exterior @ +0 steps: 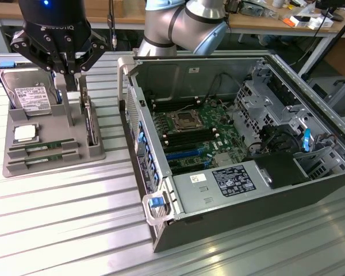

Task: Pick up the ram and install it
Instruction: 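Reach for the ram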

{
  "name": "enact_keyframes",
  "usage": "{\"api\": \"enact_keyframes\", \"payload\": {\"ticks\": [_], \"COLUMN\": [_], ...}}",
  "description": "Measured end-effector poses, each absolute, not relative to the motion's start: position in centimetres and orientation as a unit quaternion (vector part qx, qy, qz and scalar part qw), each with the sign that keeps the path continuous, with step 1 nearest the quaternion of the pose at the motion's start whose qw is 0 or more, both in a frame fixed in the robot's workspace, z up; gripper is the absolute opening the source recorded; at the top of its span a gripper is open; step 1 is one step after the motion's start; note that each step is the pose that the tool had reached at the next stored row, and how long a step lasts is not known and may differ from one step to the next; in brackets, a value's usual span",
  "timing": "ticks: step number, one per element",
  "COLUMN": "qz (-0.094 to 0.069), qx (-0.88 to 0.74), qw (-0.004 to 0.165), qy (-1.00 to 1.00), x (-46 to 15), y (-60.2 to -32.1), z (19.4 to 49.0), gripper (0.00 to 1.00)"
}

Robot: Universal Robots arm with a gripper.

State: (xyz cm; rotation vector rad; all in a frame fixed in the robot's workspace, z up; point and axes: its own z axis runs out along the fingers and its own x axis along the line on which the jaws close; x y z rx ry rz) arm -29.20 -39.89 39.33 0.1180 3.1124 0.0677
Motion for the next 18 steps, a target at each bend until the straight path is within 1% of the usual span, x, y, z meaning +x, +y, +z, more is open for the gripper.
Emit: {"api": "enact_keyframes", "payload": {"ticks": [18], "qz": [0.022], "qx": [0.038], "qw": [0.013], "qy": [0.999], "x": [-29.94], "y": [-39.89], "z": [39.33], "gripper": [0.11]}}
